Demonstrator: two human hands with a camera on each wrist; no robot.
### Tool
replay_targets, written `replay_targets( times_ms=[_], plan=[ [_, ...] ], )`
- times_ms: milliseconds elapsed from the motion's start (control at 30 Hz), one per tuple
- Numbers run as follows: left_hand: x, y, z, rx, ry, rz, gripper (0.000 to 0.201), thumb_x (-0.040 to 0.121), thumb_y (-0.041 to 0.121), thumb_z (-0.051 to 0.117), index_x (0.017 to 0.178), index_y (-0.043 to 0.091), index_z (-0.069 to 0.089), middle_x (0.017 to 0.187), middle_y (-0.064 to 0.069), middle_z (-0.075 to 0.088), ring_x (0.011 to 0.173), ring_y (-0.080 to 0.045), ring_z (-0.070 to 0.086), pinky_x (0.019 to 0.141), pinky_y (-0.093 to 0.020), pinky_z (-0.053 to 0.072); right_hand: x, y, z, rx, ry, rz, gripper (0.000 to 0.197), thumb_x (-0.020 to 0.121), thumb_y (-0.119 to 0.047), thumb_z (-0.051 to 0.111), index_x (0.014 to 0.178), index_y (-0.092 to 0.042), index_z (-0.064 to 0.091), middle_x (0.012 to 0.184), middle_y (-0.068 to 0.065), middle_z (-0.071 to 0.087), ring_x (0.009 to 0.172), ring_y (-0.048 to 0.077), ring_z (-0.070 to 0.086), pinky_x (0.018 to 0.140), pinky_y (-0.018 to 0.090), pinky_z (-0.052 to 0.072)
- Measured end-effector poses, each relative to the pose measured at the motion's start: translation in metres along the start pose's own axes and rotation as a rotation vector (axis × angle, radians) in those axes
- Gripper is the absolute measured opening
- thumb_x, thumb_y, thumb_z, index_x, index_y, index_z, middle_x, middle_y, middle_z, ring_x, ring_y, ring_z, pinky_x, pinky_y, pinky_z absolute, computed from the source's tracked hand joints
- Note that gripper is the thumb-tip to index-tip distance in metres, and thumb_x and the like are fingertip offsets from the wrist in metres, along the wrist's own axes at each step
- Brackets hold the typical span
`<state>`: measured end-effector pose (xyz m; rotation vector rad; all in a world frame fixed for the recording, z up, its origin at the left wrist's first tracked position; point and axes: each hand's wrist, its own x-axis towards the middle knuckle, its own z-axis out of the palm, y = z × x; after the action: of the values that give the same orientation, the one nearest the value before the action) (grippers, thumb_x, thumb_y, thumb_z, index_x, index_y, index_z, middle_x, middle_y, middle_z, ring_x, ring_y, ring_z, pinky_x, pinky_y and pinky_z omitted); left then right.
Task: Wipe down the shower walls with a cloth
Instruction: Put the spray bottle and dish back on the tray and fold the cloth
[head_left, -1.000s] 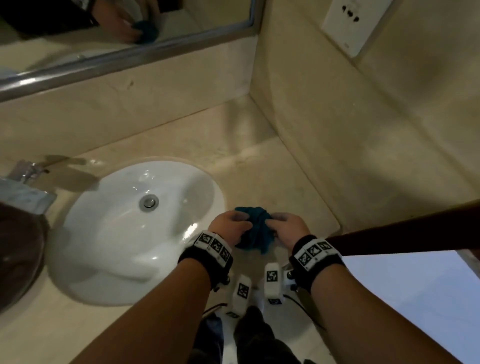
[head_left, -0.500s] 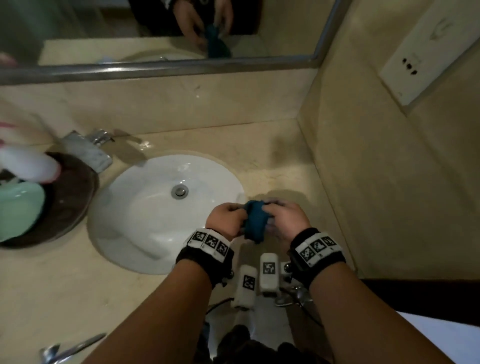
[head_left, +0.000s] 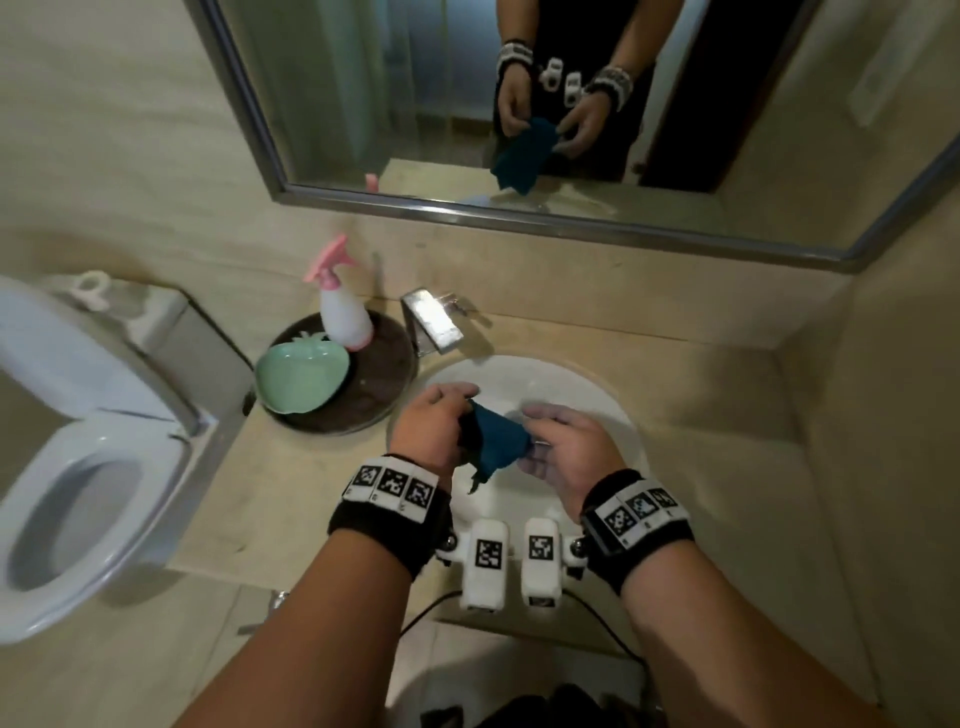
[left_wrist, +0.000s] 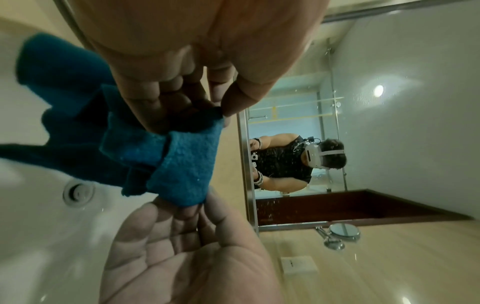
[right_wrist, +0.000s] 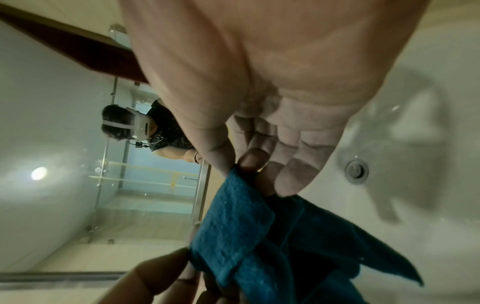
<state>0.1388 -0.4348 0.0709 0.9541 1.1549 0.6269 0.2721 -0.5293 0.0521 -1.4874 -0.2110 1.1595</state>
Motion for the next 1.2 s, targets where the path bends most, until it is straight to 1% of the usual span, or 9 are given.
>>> replay_targets(
  times_ms=[100,233,333,467,567,767,867,1067,1200],
  plan=[
    [0.011,0.009,-0.048,-0.010,0.002,-0.013,0.023,0.091,0.004,0.053,0.094,0.015,0.074,0.091,-0.017,0.062,0.070,-0.027,0.059,0.056,-0.031,0.049,0.001,0.004,0.046,-0.003,-0.012,0.015,0.019,0.097,-0.003,0.061,0.115,-0.005,0.067,0.110,0.027,0.072,0.088,0.032,0.071,0.076,0.041,0.059],
    [0.028,0.015,-0.117,-0.010,-0.022,-0.054,0.019,0.089,0.004,0.055,0.092,0.015,0.071,0.091,-0.017,0.066,0.084,-0.033,0.063,0.075,-0.044,0.052,-0.003,0.025,0.118,0.049,-0.001,0.083,0.017,0.096,-0.006,0.064,0.112,-0.006,0.069,0.104,0.021,0.071,0.075,0.027,0.073,0.077,0.043,0.060],
    [0.041,0.013,-0.168,-0.001,-0.033,-0.081,0.019,0.097,0.000,0.057,0.092,0.014,0.069,0.086,-0.015,0.067,0.071,-0.027,0.062,0.062,-0.031,0.048,-0.010,0.046,0.172,0.103,-0.008,0.136,0.024,0.096,-0.002,0.064,0.119,-0.006,0.065,0.112,0.023,0.069,0.098,0.041,0.072,0.086,0.052,0.061],
    [0.050,0.013,-0.225,0.041,-0.044,-0.066,0.018,0.082,0.003,0.078,0.092,0.015,0.070,0.085,-0.010,0.072,0.080,-0.030,0.067,0.077,-0.046,0.060,-0.011,0.063,0.226,0.145,0.032,0.125,0.024,0.094,0.011,0.057,0.110,-0.008,0.061,0.100,0.022,0.066,0.085,0.035,0.069,0.064,0.042,0.060],
    [0.060,0.010,-0.256,0.091,-0.039,-0.054,0.021,0.077,0.004,0.079,0.090,0.018,0.071,0.092,-0.013,0.073,0.090,-0.035,0.070,0.093,-0.058,0.059,-0.009,0.071,0.249,0.089,0.103,0.084,0.021,0.094,0.006,0.060,0.105,-0.012,0.065,0.098,0.018,0.067,0.087,0.032,0.067,0.066,0.038,0.057],
    [0.066,-0.009,-0.287,0.138,-0.028,-0.082,0.018,0.061,0.025,0.078,0.076,0.034,0.079,0.087,-0.008,0.078,0.092,-0.038,0.075,0.089,-0.057,0.061,-0.013,0.082,0.265,0.063,0.160,0.041,0.024,0.093,0.008,0.060,0.107,-0.010,0.066,0.093,0.016,0.068,0.077,0.027,0.067,0.061,0.034,0.056],
    [0.060,-0.008,-0.292,0.047,-0.027,-0.163,0.013,0.078,0.006,0.080,0.083,0.018,0.076,0.089,-0.018,0.076,0.086,-0.039,0.073,0.091,-0.058,0.060,-0.011,0.085,0.264,0.063,0.190,0.031,0.025,0.091,0.010,0.059,0.104,-0.010,0.067,0.098,0.018,0.066,0.079,0.028,0.066,0.067,0.038,0.056],
    [0.065,-0.006,-0.296,-0.059,0.015,-0.200,0.015,0.090,0.000,0.074,0.092,0.013,0.068,0.080,-0.011,0.068,0.064,-0.024,0.061,0.052,-0.027,0.052,-0.014,0.082,0.271,0.103,0.182,0.050,0.031,0.092,0.014,0.052,0.105,-0.011,0.065,0.086,0.010,0.064,0.076,0.024,0.063,0.064,0.037,0.053],
    [0.069,-0.011,-0.289,0.075,-0.070,-0.139,0.031,0.070,0.015,0.081,0.098,0.024,0.073,0.098,-0.006,0.077,0.092,-0.026,0.073,0.087,-0.041,0.060,-0.014,0.078,0.273,0.153,0.148,0.093,0.036,0.092,0.015,0.050,0.113,-0.011,0.064,0.082,0.008,0.067,0.081,0.026,0.064,0.063,0.040,0.056]
  ],
)
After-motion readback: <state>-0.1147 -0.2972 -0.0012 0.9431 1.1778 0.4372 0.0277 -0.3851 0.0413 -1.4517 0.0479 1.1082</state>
